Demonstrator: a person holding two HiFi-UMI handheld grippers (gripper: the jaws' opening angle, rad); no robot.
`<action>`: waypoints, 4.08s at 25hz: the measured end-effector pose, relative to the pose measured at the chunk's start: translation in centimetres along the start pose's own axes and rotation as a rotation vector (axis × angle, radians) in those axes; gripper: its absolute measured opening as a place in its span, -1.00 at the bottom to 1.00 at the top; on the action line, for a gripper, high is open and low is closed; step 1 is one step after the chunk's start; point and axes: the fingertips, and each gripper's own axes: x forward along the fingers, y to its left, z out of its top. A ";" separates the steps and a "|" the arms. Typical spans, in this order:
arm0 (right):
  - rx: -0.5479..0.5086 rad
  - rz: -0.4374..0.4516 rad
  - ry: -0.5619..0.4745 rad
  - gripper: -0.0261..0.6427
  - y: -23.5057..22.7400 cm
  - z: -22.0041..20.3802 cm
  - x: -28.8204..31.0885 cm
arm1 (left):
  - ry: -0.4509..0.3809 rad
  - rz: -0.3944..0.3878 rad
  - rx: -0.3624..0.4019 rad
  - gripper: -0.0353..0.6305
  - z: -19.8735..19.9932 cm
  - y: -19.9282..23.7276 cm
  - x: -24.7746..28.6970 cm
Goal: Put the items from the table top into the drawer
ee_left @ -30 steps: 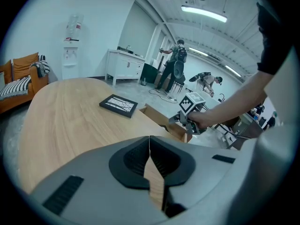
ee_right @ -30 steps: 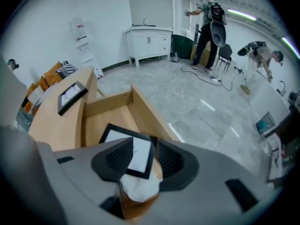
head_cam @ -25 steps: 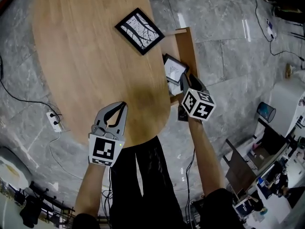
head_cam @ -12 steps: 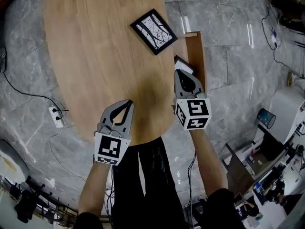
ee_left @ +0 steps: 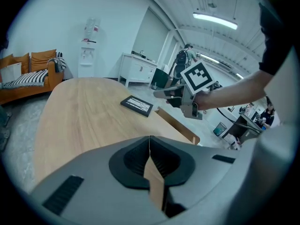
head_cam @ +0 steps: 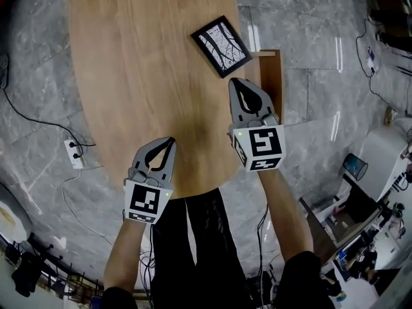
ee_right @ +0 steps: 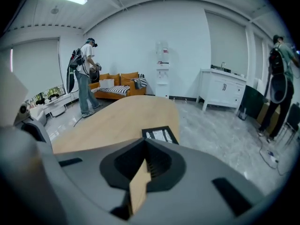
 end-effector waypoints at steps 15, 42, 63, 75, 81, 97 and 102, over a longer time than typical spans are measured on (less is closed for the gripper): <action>-0.250 0.135 0.224 -0.41 2.4 -1.9 8.2 | -0.011 0.051 -0.060 -0.85 -1.4 3.6 -2.2; -0.297 0.052 0.455 -0.71 0.2 -5.7 9.9 | 0.003 0.068 -0.088 -0.85 -3.0 3.7 -3.2; -0.250 -0.007 0.337 -0.72 -2.4 -5.1 4.3 | 0.031 -0.008 -0.003 -0.85 -2.1 0.2 -1.2; -0.163 -0.080 0.332 -0.72 -6.1 -6.7 0.2 | 0.062 -0.065 0.058 -0.85 -1.5 -2.7 0.3; -0.093 -0.116 0.335 -0.72 -7.8 -7.9 -2.0 | 0.074 -0.102 0.092 -0.85 -1.0 -4.6 1.3; 0.054 -0.020 0.424 -0.72 -7.8 -14.9 -1.4 | 0.124 -0.139 0.120 -0.85 -1.6 -5.9 3.2; 0.085 0.007 0.454 -0.72 -7.9 -16.0 -0.2 | 0.127 -0.131 0.103 -0.85 -1.4 -5.5 3.5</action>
